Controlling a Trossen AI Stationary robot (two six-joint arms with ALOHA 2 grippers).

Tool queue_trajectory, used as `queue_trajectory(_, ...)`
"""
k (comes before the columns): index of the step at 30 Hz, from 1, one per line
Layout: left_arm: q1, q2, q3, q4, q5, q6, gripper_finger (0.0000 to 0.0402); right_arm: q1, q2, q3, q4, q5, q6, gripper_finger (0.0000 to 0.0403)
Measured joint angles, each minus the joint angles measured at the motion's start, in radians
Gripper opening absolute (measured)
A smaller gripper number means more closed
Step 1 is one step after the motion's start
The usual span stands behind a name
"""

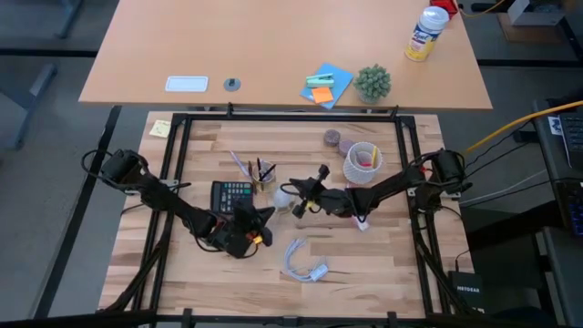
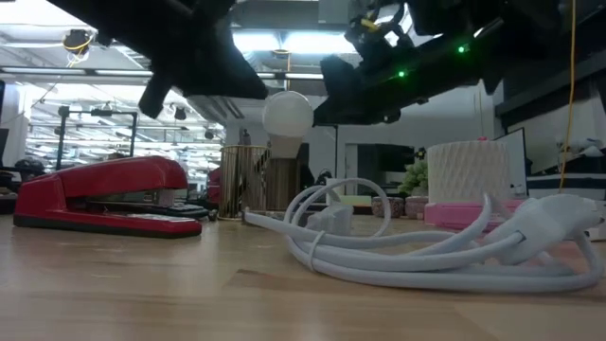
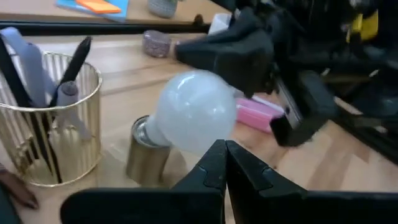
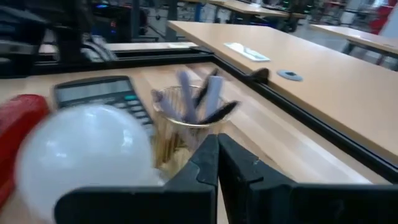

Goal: Screw lightbulb
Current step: Remove the white lightbulb from the gold lamp, then return to Home Position

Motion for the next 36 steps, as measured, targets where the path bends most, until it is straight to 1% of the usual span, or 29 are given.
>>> queue_trajectory(5,-0.015,0.0,0.0,0.031,-0.024,0.045,0.0,0.004,-0.006,0.0,0.012,-0.018,-0.006,0.0007)
queue_trajectory(13,-0.005,0.0,0.0,0.024,-0.043,0.045,0.0,0.004,-0.006,0.0,0.002,-0.068,-0.003,0.0007)
queue_trajectory(17,-0.007,0.0,0.0,0.023,-0.043,0.045,0.0,0.004,-0.006,0.0,0.001,-0.139,-0.003,0.0007)
queue_trajectory(22,-0.01,0.0,0.0,0.023,-0.043,0.045,0.0,0.005,-0.032,0.0,-0.002,-0.295,-0.003,0.0007)
queue_trajectory(27,-0.019,0.0,0.0,0.023,-0.043,0.064,0.0,0.008,-0.106,0.0,-0.021,-0.453,-0.003,0.0007)
queue_trajectory(29,-0.033,-0.007,0.0,0.022,-0.043,0.1,0.0,0.018,-0.154,0.0,-0.058,-0.49,-0.004,0.0007)
queue_trajectory(31,-0.048,-0.032,-0.001,0.022,-0.044,0.146,0.0,0.032,-0.219,0.0,-0.118,-0.492,-0.01,0.0007)
queue_trajectory(33,-0.065,-0.079,-0.001,0.022,-0.067,0.215,0.0,0.047,-0.294,0.0,-0.187,-0.489,-0.037,0.0007)
queue_trajectory(36,-0.091,-0.184,-0.001,0.023,-0.133,0.382,0.0,0.069,-0.427,0.0,-0.279,-0.461,-0.102,0.0007)
